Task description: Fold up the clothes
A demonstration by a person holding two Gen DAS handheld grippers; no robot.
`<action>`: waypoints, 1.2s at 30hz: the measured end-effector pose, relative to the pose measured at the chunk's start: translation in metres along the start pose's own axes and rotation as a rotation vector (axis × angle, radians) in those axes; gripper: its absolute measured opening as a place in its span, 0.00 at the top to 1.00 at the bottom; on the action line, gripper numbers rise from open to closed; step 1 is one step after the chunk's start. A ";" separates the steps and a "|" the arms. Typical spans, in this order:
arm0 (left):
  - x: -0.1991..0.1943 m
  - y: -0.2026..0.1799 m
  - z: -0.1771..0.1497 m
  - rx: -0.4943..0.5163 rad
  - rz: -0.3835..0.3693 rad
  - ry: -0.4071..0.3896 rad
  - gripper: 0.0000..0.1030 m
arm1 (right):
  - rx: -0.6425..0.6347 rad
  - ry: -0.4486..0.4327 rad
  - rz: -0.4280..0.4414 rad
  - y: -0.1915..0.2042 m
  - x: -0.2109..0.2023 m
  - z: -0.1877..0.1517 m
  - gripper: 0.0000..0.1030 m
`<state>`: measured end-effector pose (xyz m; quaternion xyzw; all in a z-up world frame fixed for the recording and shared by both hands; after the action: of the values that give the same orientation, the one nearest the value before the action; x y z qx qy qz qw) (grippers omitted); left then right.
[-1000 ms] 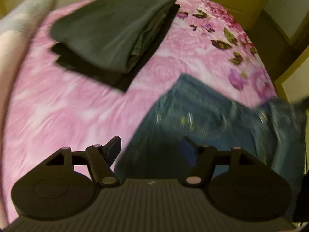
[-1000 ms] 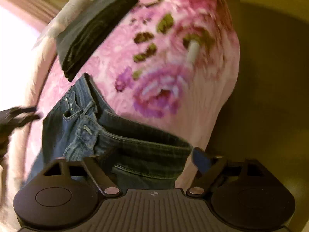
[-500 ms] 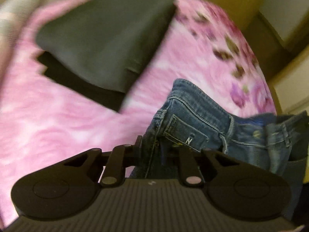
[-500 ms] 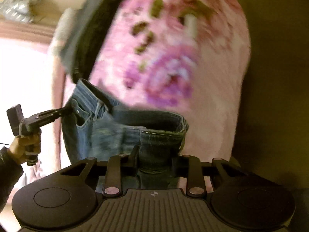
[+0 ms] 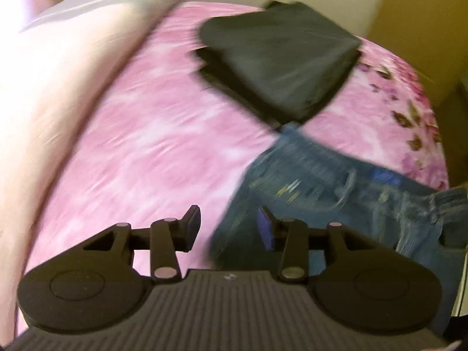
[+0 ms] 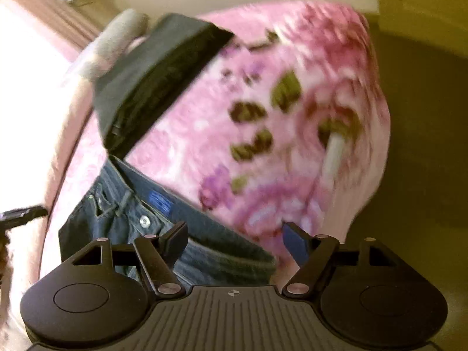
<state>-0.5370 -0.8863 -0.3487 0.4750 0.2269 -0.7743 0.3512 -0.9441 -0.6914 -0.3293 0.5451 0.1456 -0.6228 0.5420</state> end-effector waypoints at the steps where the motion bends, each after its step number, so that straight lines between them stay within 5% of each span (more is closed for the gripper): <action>1: -0.013 0.015 -0.017 -0.025 0.033 0.002 0.63 | -0.029 -0.008 0.015 0.010 -0.002 0.002 0.28; 5: -0.069 0.068 -0.124 -0.021 0.237 0.083 0.58 | -0.171 0.013 0.105 0.070 0.009 -0.008 0.28; 11: -0.125 0.102 -0.321 0.134 0.510 0.368 0.57 | -0.357 0.143 0.233 0.167 0.048 -0.077 0.28; 15: -0.127 0.120 -0.393 0.240 0.617 0.425 0.58 | -0.450 0.203 0.265 0.222 0.067 -0.136 0.28; 21: -0.098 0.175 -0.428 0.475 0.687 0.381 0.59 | -0.540 0.220 0.257 0.273 0.078 -0.211 0.28; 28: -0.070 0.213 -0.443 0.632 0.693 0.311 0.61 | -0.541 0.177 0.106 0.275 0.079 -0.262 0.27; 30: -0.068 0.219 -0.442 0.669 0.708 0.277 0.62 | -0.513 0.167 0.071 0.270 0.075 -0.267 0.13; 31: -0.068 0.222 -0.442 0.676 0.718 0.272 0.66 | -0.499 0.160 0.056 0.267 0.073 -0.270 0.01; 32: -0.067 0.226 -0.441 0.671 0.721 0.278 0.71 | -0.493 0.157 0.044 0.265 0.070 -0.271 0.01; 33: -0.066 0.228 -0.441 0.654 0.711 0.291 0.89 | -0.498 0.157 0.038 0.265 0.069 -0.272 0.01; 36: -0.074 0.228 -0.440 0.634 0.710 0.304 0.90 | -0.513 0.153 0.026 0.269 0.066 -0.271 0.01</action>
<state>-0.0884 -0.7091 -0.4826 0.7137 -0.1468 -0.5600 0.3943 -0.5665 -0.6151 -0.3727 0.4374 0.3319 -0.5155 0.6579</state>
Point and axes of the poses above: each gripper's, at about its wrist camera, not at the fingertips, and x roughly the way its jaws point, y to its left, z to its top, the point moved 8 cm from there along x, roughly the way its jaws point, and after that the axes turned 2 degrees about -z, right-handed, at the moved point
